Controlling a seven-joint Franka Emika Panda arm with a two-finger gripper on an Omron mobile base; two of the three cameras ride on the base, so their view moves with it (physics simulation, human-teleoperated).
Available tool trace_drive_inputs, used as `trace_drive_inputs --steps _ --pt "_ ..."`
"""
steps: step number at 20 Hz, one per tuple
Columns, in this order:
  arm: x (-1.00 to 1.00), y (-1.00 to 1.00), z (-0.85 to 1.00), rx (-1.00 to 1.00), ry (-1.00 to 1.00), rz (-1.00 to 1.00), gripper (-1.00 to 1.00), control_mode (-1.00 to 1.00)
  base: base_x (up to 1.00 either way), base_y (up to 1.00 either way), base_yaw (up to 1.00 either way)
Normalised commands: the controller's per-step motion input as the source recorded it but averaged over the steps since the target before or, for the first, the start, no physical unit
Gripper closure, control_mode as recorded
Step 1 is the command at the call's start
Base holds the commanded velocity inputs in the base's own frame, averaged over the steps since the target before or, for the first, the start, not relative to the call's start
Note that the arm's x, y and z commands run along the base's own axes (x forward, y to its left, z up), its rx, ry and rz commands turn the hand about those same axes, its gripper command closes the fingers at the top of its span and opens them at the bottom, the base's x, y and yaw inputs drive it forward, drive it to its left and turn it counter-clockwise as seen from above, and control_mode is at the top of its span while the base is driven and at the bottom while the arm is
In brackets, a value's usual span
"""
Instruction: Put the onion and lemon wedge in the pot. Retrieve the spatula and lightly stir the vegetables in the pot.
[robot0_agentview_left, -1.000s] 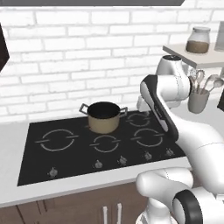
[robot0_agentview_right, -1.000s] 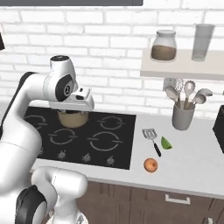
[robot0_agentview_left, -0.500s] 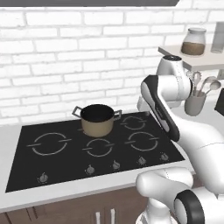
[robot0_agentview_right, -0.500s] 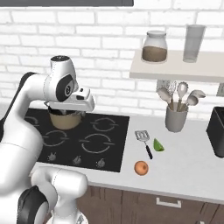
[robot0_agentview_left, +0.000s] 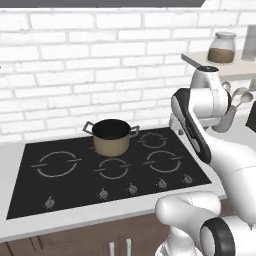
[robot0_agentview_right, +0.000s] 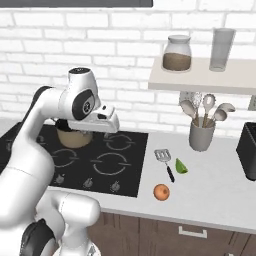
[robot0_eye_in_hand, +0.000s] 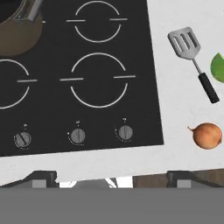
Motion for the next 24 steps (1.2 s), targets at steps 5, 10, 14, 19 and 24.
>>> trace_drive_inputs --steps 5,10,14,19,24 --pt "-0.03 -1.00 -0.74 -0.10 0.14 -0.29 -1.00 -1.00 0.00 0.00 0.00" --pt "-0.09 -1.00 -0.53 -0.06 0.03 -0.24 -1.00 -1.00 0.00 0.00 0.00" --pt "0.00 -0.87 -0.31 0.01 0.06 -0.12 -1.00 -1.00 0.00 0.00 0.00" --pt "0.00 -0.52 -0.49 0.06 0.04 -0.02 -1.00 -1.00 0.00 0.00 0.00" --pt "0.00 -0.40 -0.74 0.04 0.04 0.00 -1.00 -1.00 0.00 0.00 0.00"
